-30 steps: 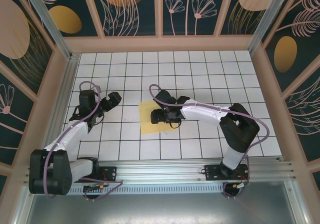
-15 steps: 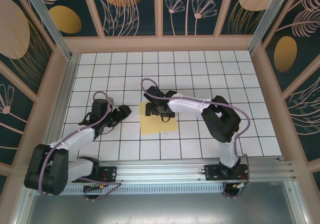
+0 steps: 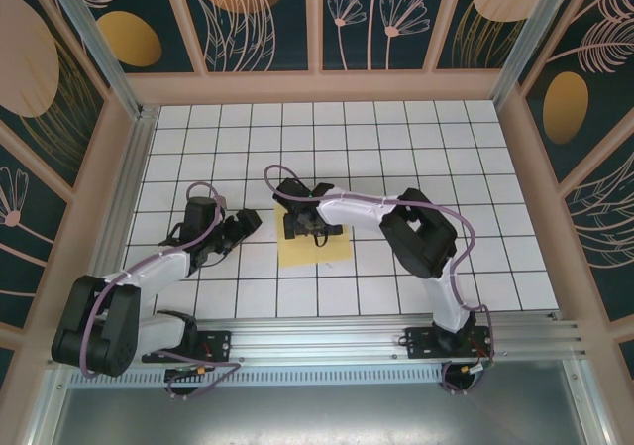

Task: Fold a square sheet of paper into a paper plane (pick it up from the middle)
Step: Move the square sheet of paper to the center of the table, then first fold in half a square sheet of paper at the center of the table.

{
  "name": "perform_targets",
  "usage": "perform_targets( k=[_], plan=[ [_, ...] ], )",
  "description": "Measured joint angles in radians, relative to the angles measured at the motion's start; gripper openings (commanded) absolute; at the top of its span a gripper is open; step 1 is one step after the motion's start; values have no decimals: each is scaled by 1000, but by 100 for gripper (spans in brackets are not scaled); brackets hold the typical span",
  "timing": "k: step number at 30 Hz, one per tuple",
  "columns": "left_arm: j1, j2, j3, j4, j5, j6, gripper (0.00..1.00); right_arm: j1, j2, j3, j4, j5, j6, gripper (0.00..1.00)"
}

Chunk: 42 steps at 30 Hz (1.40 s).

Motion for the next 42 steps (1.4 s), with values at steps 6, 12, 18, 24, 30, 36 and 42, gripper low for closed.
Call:
perform_targets(
  k=[6,12,18,24,30,36,42],
  plan=[
    [0,1,0,0,-3,0,81,0,-1,-9,18,-7,-3,82],
    [0,4,0,1,0,0,80,-2,-7,-26,34,-4,-2,77],
    [0,9,-4,16,9,0,80,-4,-13,-32,46,-6,-2,77],
    [0,9,-14,50,29,-16,79,-26,-40,-67,68,-34,5,62],
    [-5,14,-33,77,45,-39,79,-47,-82,-132,128,-65,20,48],
    [-12,26,-49,129,75,-69,79,-95,-191,-291,285,-210,40,40],
    [-18,47,-63,199,111,-105,80,-168,-332,-449,472,-372,90,27]
  ],
)
